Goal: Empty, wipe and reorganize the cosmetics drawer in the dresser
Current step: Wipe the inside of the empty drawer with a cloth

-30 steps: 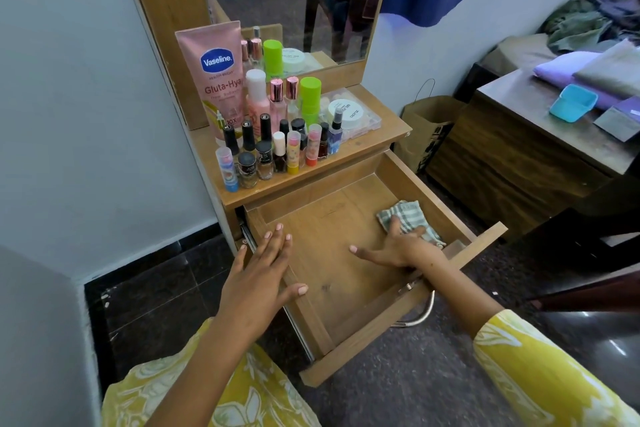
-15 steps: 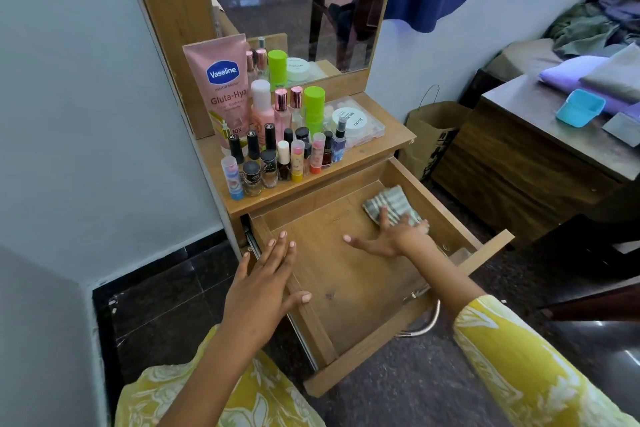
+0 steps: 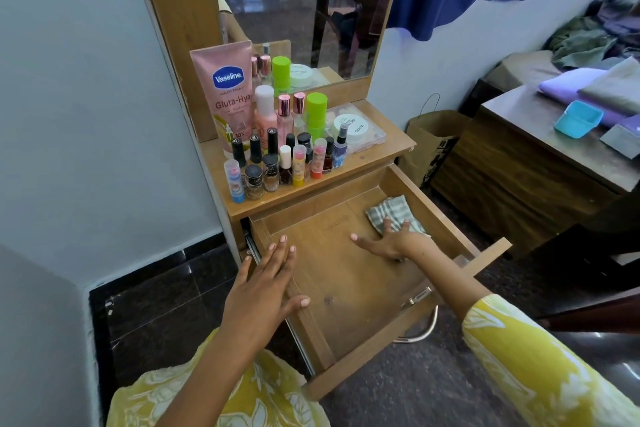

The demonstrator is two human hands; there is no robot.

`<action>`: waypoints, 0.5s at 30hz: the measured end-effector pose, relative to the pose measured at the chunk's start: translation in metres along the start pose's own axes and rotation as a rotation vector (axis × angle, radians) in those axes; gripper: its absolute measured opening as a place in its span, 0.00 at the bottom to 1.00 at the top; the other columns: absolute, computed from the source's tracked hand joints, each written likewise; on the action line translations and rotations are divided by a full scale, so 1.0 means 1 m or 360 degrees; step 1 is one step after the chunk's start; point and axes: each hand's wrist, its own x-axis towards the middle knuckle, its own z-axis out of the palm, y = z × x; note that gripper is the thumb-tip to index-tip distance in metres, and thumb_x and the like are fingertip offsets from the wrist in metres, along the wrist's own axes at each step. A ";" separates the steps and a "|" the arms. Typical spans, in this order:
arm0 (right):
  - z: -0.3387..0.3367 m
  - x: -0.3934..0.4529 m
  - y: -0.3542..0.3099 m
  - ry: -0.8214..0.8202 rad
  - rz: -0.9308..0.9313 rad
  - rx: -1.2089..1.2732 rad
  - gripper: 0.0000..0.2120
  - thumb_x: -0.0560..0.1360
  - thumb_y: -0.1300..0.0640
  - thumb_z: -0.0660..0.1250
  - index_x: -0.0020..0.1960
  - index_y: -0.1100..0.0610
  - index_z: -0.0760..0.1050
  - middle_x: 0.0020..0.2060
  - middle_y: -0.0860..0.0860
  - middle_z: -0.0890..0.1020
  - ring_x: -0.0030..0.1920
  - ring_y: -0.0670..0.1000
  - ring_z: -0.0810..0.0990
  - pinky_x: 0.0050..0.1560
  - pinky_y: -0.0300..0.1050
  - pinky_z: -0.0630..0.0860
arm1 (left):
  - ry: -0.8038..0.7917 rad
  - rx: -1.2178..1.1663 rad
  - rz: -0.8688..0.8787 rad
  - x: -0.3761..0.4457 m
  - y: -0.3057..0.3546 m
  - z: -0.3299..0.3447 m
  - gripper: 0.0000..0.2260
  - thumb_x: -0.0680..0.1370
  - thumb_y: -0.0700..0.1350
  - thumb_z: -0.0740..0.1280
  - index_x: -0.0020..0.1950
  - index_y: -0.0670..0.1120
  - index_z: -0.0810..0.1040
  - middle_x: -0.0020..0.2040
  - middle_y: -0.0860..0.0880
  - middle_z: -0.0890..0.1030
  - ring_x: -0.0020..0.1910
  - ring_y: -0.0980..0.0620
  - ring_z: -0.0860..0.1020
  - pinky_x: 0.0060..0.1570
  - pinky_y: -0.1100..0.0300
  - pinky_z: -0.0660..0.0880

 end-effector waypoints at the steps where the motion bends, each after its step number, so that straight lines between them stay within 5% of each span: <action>1: -0.003 0.003 -0.006 0.0027 -0.0014 0.0001 0.52 0.64 0.20 0.47 0.75 0.47 0.31 0.74 0.58 0.30 0.75 0.66 0.44 0.75 0.62 0.46 | 0.0001 -0.0011 -0.0004 0.000 0.000 0.000 0.34 0.78 0.63 0.51 0.70 0.52 0.29 0.70 0.53 0.27 0.71 0.56 0.31 0.71 0.52 0.35; 8: -0.015 0.016 -0.038 0.0194 -0.0175 0.0118 0.42 0.74 0.29 0.46 0.75 0.49 0.31 0.74 0.59 0.30 0.74 0.68 0.38 0.72 0.63 0.36 | -0.0009 -0.0042 -0.0014 0.001 0.001 -0.001 0.35 0.78 0.63 0.52 0.69 0.52 0.29 0.70 0.53 0.27 0.71 0.56 0.31 0.71 0.52 0.35; 15: 0.001 0.027 -0.022 0.0747 -0.0316 -0.0105 0.26 0.82 0.46 0.47 0.77 0.51 0.48 0.77 0.60 0.47 0.76 0.62 0.47 0.74 0.59 0.47 | -0.0007 -0.0042 -0.0003 0.001 0.002 -0.003 0.35 0.78 0.63 0.51 0.72 0.51 0.31 0.70 0.53 0.27 0.71 0.56 0.31 0.71 0.51 0.35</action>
